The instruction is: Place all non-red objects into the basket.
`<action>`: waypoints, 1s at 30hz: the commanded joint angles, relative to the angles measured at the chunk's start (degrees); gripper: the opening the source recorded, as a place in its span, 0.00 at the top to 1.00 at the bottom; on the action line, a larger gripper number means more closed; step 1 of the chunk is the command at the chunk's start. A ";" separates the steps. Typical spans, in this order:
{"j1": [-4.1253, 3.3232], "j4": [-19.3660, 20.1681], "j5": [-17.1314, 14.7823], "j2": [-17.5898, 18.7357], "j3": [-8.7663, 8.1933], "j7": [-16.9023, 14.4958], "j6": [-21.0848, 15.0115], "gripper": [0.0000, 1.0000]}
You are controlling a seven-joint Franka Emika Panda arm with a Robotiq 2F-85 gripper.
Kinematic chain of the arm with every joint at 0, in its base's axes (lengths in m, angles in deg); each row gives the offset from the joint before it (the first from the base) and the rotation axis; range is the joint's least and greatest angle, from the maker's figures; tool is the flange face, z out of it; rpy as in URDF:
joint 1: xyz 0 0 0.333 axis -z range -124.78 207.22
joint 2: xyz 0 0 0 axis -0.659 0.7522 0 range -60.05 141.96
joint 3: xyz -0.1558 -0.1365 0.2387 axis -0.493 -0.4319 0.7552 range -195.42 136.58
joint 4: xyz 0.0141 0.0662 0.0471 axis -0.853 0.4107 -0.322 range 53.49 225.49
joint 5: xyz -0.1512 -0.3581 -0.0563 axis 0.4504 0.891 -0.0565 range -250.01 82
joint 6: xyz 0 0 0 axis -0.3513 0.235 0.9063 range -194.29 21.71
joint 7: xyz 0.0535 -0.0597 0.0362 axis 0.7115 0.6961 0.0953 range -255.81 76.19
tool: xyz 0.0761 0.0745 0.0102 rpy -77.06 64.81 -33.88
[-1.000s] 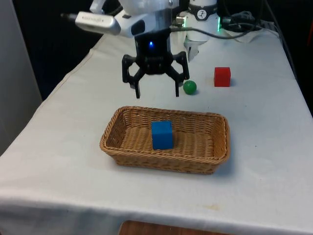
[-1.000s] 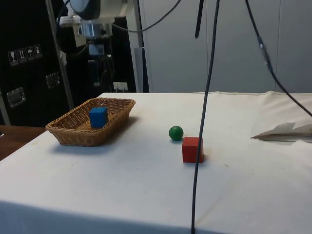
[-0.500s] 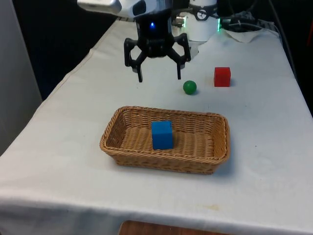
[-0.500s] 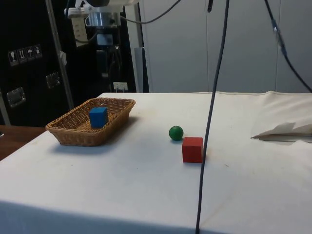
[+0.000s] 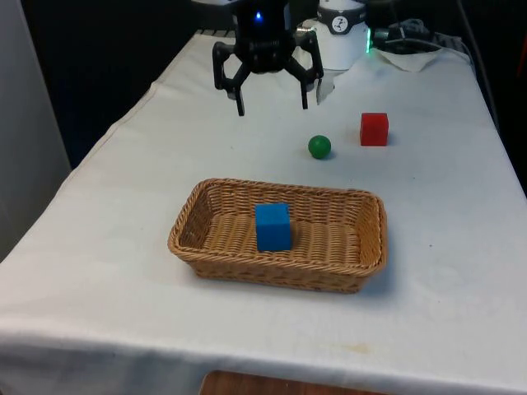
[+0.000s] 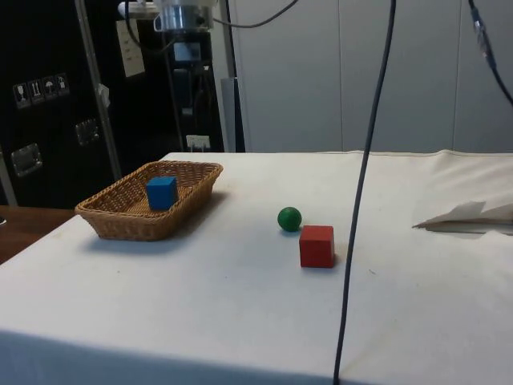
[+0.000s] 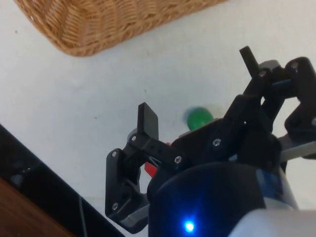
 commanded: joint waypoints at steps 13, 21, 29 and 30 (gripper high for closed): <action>-0.86 7.51 3.04 -7.56 -0.46 0.17 -1.20 0.00; -0.80 11.17 4.30 -11.34 -0.29 0.23 -1.43 0.00; -0.69 15.70 5.96 -15.58 -0.29 0.29 -2.12 0.00; -0.69 16.16 6.25 -16.04 -0.29 0.34 -2.18 0.00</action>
